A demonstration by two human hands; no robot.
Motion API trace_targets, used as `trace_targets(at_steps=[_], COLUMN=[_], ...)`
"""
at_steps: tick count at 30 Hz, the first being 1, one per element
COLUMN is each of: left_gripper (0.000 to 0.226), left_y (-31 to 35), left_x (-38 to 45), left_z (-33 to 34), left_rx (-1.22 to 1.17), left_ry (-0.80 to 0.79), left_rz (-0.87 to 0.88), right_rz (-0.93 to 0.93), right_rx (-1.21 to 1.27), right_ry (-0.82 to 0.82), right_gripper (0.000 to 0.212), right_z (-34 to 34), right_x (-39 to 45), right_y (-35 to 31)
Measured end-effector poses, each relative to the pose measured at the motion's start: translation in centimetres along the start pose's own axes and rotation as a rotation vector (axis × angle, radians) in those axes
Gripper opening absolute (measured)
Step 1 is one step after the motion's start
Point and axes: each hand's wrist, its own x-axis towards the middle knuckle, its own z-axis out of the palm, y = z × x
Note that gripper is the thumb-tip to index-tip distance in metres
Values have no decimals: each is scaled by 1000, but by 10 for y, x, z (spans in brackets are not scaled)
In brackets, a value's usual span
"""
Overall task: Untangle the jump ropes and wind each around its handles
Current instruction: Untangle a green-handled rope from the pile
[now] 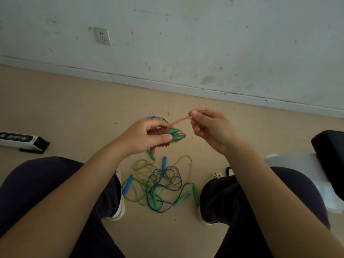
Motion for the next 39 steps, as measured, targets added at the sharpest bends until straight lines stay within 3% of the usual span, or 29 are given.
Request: trace_targets(at_steps=[6, 9, 15, 23, 31, 39], left_gripper=[15, 15, 13, 19, 28, 22], left_y=[1, 1, 2, 0, -6, -6], left_x=[3, 4, 4, 6, 7, 7], left_z=[4, 8, 11, 14, 20, 18], left_rx=[-53, -46, -19, -17, 12, 26], left_ry=[32, 30, 7, -22, -73, -50], left_rz=[-69, -83, -88, -101, -109, -116], right_rz=[12, -14, -59, 75, 122, 52], right_rx=[315, 321, 396, 441, 563, 296], right_ry=[-21, -45, -82, 11, 36, -10], right_gripper=[15, 24, 24, 47, 29, 16], right_z=[6, 12, 18, 28, 28, 31], right_x=[2, 6, 7, 6, 11, 10], right_y=[6, 11, 13, 5, 6, 10])
